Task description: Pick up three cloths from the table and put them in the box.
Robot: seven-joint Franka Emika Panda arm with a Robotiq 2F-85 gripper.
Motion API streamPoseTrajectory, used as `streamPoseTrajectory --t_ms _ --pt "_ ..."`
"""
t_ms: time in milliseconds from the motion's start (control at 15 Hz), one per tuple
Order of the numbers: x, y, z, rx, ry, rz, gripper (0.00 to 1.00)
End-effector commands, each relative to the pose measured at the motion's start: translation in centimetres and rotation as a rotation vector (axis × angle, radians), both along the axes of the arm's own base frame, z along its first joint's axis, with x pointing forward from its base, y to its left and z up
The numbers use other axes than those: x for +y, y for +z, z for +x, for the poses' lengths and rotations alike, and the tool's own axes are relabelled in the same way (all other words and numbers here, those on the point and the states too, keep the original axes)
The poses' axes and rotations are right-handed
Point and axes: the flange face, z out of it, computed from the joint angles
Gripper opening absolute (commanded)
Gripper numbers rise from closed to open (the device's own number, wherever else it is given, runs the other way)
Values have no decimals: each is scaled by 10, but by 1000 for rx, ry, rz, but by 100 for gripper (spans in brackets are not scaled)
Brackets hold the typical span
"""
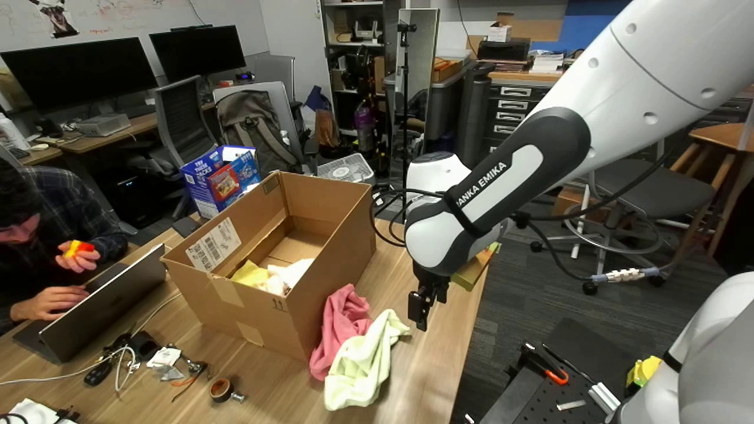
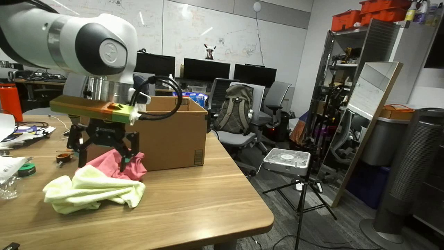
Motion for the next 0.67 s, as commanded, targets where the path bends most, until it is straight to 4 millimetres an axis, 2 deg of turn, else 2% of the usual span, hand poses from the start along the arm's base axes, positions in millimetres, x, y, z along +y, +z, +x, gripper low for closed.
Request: streamPoseTrajectory --t_ms 0,600 --pt "8 -13 0 -16 36 55 100" --pt "34 -49 2 -93 104 209 100"
